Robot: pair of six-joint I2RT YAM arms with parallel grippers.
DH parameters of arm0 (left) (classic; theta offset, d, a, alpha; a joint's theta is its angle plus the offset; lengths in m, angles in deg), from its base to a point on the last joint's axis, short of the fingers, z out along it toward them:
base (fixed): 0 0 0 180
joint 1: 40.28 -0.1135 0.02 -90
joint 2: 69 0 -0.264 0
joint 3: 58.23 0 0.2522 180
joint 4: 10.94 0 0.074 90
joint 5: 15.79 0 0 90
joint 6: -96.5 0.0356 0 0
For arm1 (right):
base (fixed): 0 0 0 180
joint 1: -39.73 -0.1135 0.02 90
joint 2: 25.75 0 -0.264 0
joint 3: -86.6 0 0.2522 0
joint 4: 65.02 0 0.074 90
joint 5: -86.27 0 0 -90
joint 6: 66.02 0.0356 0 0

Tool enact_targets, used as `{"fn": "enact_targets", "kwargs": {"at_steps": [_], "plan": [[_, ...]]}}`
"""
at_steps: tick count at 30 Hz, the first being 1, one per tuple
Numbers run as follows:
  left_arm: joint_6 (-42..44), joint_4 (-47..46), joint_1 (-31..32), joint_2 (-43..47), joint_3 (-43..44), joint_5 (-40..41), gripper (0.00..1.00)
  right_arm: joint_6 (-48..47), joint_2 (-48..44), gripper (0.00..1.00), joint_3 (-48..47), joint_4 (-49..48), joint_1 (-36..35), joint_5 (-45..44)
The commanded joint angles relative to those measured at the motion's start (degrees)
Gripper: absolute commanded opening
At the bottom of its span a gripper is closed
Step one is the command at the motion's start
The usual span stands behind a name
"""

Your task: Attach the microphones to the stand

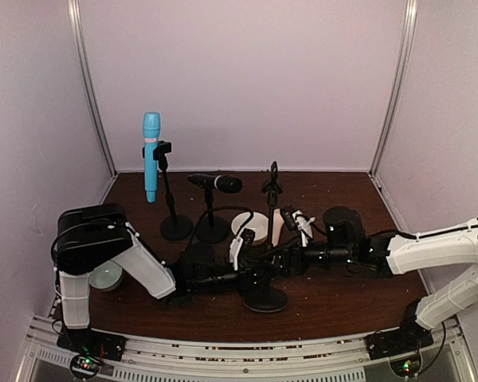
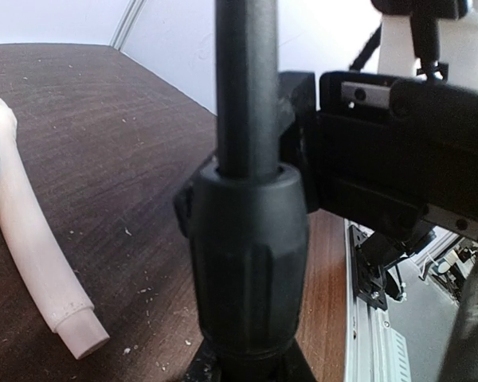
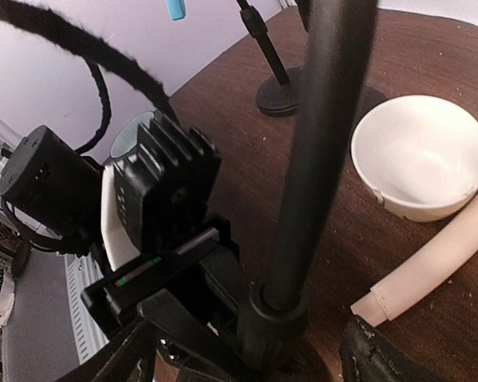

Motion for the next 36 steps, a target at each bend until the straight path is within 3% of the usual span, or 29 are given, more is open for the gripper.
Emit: {"fn": "enact_targets", "kwargs": {"at_steps": [1, 11, 18, 23, 29, 36], "plan": [[-0.33, -4.01, -0.38, -0.77, 0.04, -0.31, 0.00, -1.38, 1.44, 0.80, -2.45, -6.38, 0.20, 2.10], [-0.48, -2.42, -0.54, -0.69, 0.57, 0.73, 0.00, 3.96, -1.62, 0.69, 2.20, -7.86, -1.96, 8.05], [-0.45, -1.41, -0.64, -0.07, 0.57, 0.99, 0.00, 9.25, -15.09, 0.69, 2.26, 1.47, -8.10, 5.36], [-0.03, -1.68, -0.60, -0.03, 0.66, -0.06, 0.00, 2.75, -20.29, 0.69, 1.89, 10.72, -6.81, -2.17], [0.67, -1.64, -0.64, 0.53, 0.39, -2.44, 0.00, -2.23, -17.41, 0.59, 6.07, 5.44, 3.70, 3.49], [0.45, -2.50, -0.62, 0.63, 0.30, -4.52, 0.00, -6.97, -7.42, 0.57, 4.74, -2.85, 5.70, 8.87]]}}
